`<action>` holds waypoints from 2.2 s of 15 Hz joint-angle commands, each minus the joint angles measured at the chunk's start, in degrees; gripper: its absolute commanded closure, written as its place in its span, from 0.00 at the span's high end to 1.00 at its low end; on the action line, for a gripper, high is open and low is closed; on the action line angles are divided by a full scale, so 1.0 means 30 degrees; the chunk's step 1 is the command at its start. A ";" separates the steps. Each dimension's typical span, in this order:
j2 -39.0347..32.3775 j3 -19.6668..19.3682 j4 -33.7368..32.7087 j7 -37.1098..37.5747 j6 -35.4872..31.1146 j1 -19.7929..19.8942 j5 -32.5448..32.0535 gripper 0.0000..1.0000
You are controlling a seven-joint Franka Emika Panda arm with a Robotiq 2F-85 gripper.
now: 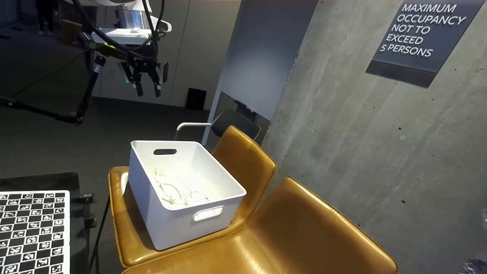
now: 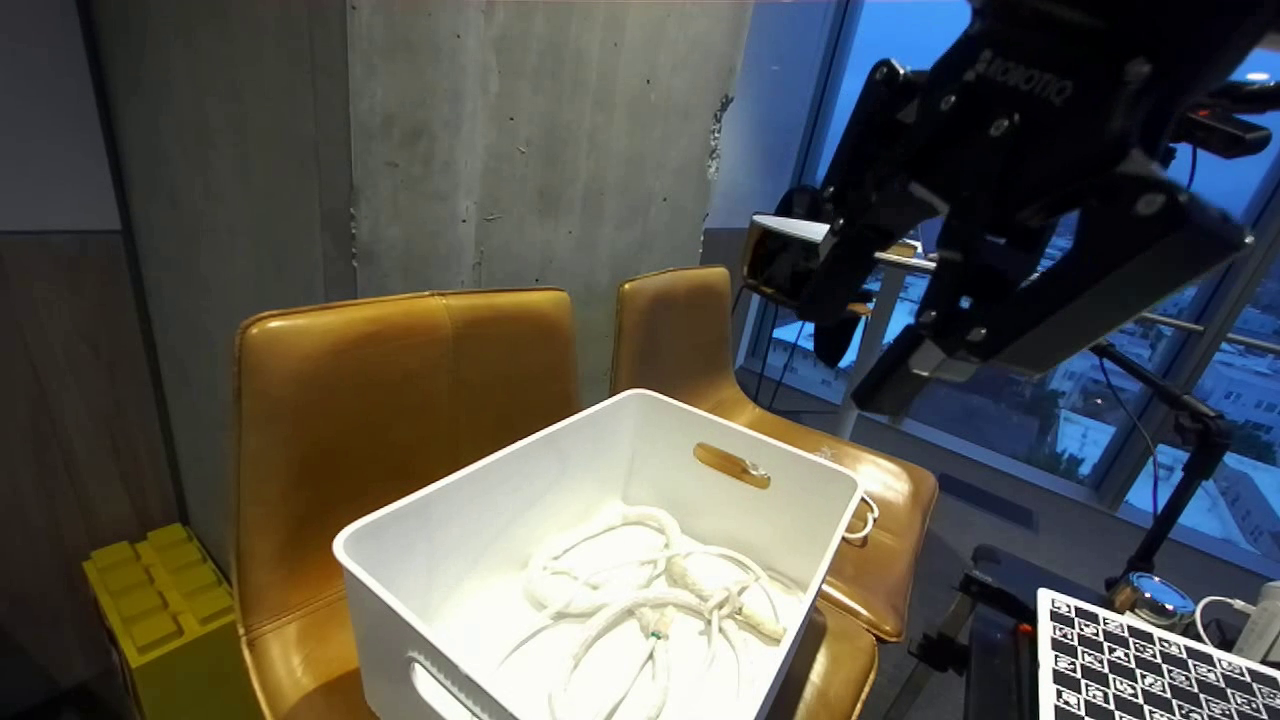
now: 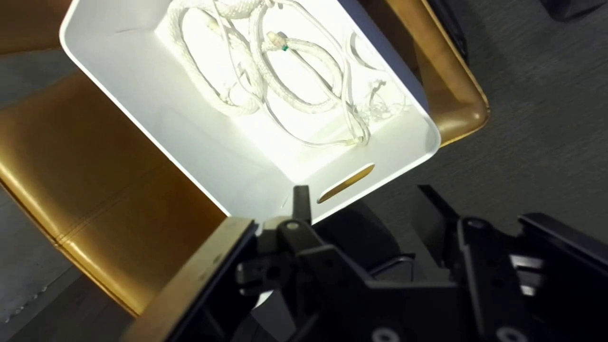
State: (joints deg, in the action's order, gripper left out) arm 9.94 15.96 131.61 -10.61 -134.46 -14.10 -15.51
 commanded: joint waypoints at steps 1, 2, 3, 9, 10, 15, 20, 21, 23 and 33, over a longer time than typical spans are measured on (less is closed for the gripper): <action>0.1055 -0.0600 0.1141 0.0468 -0.0578 0.0625 -0.1063 0.90; 0.1176 -0.0885 0.1437 0.0372 -0.0720 0.0899 -0.1291 0.97; 0.1291 -0.1319 0.1745 0.0215 -0.0840 0.1315 -0.1493 1.00; 0.0474 -0.4780 0.2309 -0.0907 -0.2496 0.4721 -0.3054 1.00; 0.0129 -0.5450 0.2089 -0.1221 -0.2726 0.5351 -0.3217 1.00; -0.3121 -0.8605 0.0109 -0.3582 -0.4222 0.7840 -0.2240 1.00; -0.7689 -0.9680 -0.2755 -0.5171 -0.5013 0.9407 0.0164 1.00; -0.8563 -0.9571 -0.3368 -0.5376 -0.4943 0.9708 0.0621 1.00; -1.0074 -0.9341 -0.4497 -0.5416 -0.4678 1.0203 0.1188 1.00; -1.5416 -0.9098 -0.7048 -0.4595 -0.4559 1.1461 0.1104 1.00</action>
State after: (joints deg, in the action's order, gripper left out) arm -32.63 -12.79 113.87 -24.64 -148.62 18.51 -13.26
